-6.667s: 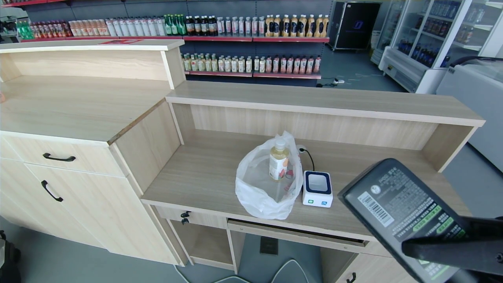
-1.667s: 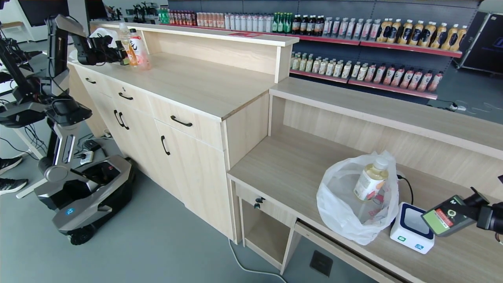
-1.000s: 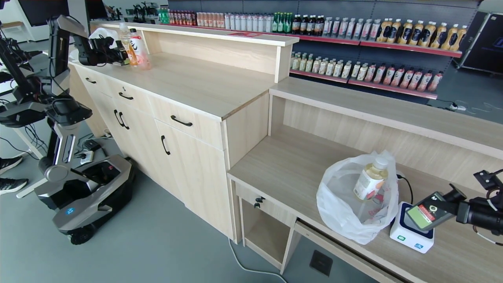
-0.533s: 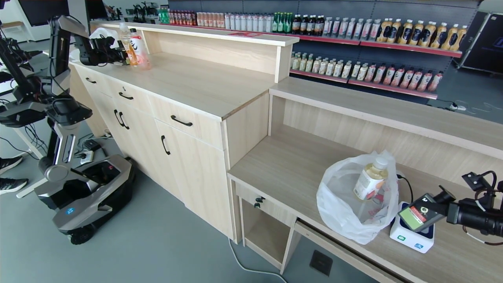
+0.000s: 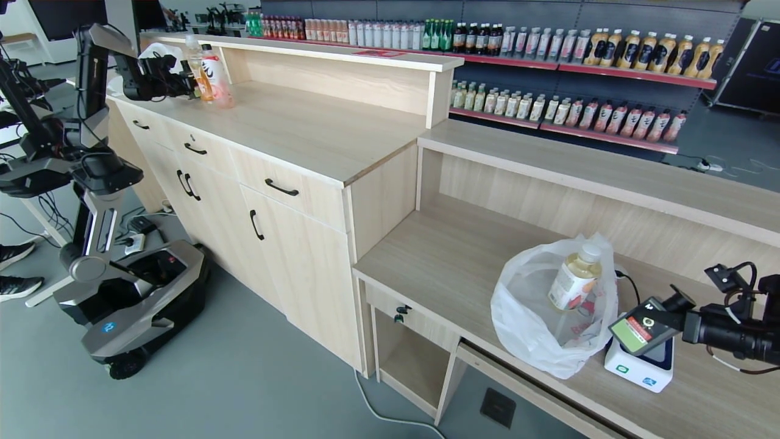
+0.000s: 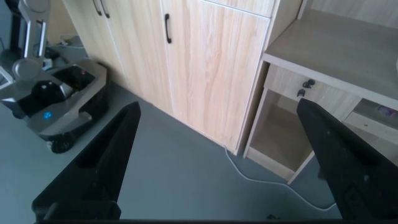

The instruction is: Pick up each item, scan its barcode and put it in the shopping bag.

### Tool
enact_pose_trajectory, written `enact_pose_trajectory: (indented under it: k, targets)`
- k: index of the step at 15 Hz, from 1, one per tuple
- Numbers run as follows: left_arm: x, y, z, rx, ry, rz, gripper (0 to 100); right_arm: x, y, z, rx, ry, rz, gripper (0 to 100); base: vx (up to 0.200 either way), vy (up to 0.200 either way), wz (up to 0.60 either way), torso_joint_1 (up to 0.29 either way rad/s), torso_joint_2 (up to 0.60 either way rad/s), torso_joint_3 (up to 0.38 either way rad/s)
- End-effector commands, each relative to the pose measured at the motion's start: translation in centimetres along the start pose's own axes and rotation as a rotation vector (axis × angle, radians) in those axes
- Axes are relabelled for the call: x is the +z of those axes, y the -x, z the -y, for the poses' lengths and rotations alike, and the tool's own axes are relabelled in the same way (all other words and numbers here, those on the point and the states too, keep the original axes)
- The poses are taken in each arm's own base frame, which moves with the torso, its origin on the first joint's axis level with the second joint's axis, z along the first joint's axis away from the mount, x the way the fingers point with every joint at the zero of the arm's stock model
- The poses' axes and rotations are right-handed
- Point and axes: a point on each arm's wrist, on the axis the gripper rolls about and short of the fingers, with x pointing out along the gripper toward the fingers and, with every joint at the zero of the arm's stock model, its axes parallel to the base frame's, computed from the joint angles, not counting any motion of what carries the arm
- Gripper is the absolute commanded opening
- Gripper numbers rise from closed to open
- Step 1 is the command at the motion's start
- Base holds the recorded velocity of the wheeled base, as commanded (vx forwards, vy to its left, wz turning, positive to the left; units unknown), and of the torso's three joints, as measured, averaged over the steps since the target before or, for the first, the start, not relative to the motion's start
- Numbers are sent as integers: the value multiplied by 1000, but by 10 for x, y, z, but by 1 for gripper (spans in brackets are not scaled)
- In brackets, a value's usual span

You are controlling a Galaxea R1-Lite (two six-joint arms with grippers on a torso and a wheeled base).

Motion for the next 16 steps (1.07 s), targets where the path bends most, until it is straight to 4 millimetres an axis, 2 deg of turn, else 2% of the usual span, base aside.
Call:
enact_pose_trajectory:
  k: [1,13,14,16]
  targets:
    - [0,0,0,0,0,0,100,2,-1,2,0,6,3,0,0,0,0,0,0,0]
    - [0,0,0,-2,0,0,100,4,2,3,-8,14,11,0,0,0,0,0,0,0]
    - [0,0,0,-2,0,0,100,9,8,-1,-15,19,19,0,0,0,0,0,0,0]
    - [0,0,0,0,0,0,100,29,31,-29,-50,117,57,0,0,0,0,0,0,0]
